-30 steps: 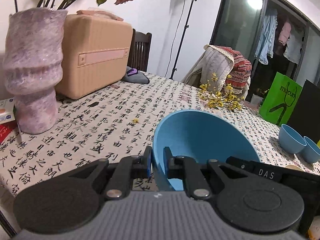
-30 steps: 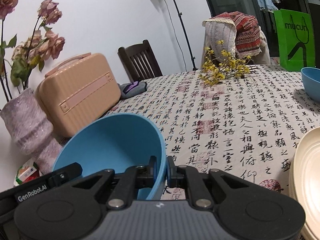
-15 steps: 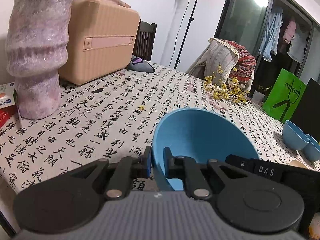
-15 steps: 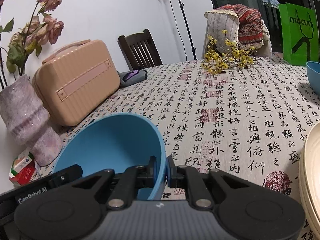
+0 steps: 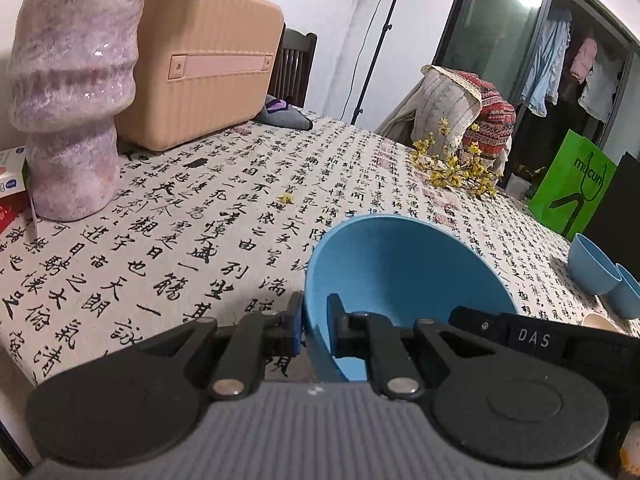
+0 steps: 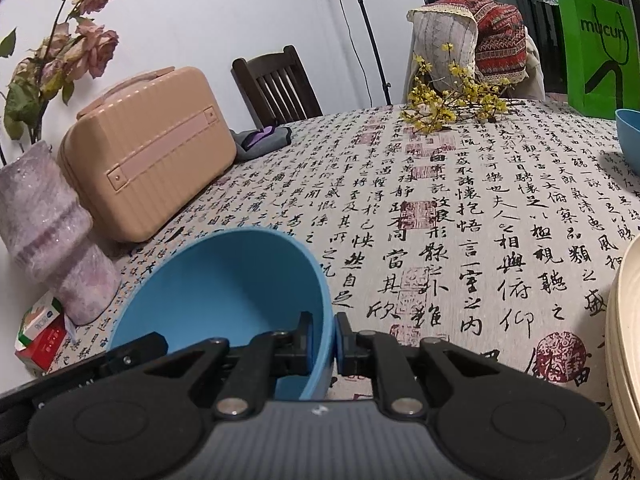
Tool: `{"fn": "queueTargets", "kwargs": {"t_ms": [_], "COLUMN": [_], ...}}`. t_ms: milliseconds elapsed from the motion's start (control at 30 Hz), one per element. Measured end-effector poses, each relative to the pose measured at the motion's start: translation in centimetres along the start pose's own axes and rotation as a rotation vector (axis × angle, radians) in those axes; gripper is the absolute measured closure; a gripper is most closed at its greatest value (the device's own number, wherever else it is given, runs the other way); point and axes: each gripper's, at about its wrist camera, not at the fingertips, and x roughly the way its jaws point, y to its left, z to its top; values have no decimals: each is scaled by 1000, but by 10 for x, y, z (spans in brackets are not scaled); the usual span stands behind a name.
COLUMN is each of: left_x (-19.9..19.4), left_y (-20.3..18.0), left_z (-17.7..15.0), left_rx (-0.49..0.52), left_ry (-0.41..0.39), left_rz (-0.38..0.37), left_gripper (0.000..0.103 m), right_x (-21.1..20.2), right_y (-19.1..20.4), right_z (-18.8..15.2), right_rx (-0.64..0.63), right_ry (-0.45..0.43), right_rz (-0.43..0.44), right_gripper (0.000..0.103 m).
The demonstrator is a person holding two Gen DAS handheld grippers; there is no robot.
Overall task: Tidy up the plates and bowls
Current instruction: 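Lower the held blue bowl with both grippers toward the tablecloth, then open both grippers to release the blue bowl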
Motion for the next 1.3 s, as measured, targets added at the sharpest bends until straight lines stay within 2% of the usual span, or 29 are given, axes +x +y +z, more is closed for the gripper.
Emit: {"fn": "queueTargets", "kwargs": {"t_ms": [133,233,433,467,500,533,567,600,700,733,767,800,900,933,1033,1233,1300], "left_x": [3,4,7,7,7,7,6,4,-2,-5,-8,-11,-22,-27,-41,-62,-69], "left_y": [1,2,5,5,5,5,5,5,2,2,3,3,6,6,6,-5,-5], "left_z": [0,1,0,0,0,-1,-2,-2,-4,-5,-6,-7,-10,-12,-20,-35,-40], "left_rx": [-4,-7,-28,-24,-22,-19,-17,-14,7,10,9,6,34,44,69,138,127], "left_ry": [8,8,22,18,13,8,-1,-12,-52,-67,-82,-99,-164,-193,-279,-368,-386], "left_rz": [-1,-8,-31,-29,-26,-28,-33,-37,-49,-54,-57,-60,-80,-79,-83,-105,-150], "left_gripper": [92,91,87,84,80,70,63,61,47,35,21,18,9,0,0,0,0], "right_x": [4,5,5,5,4,2,0,-3,-15,-20,-25,-29,-44,-50,-63,-86,-92], "right_y": [-2,-2,-5,-6,-7,-8,-9,-9,-15,-17,-19,-22,-28,-32,-40,-56,-61], "right_z": [0,0,-1,-1,-1,-2,-2,-3,-6,-7,-8,-10,-18,-22,-33,-48,-52], "right_rx": [6,6,9,11,10,7,3,-1,-21,-28,-36,-46,-87,-99,-119,-119,-107], "right_ry": [4,8,11,11,6,-2,-13,-28,-86,-103,-121,-139,-202,-227,-281,-318,-321], "right_rz": [3,8,28,35,46,53,58,64,88,100,108,112,102,91,64,42,34], "right_gripper": [90,87,83,81,74,69,57,47,37,34,24,13,2,0,0,0,0]}}
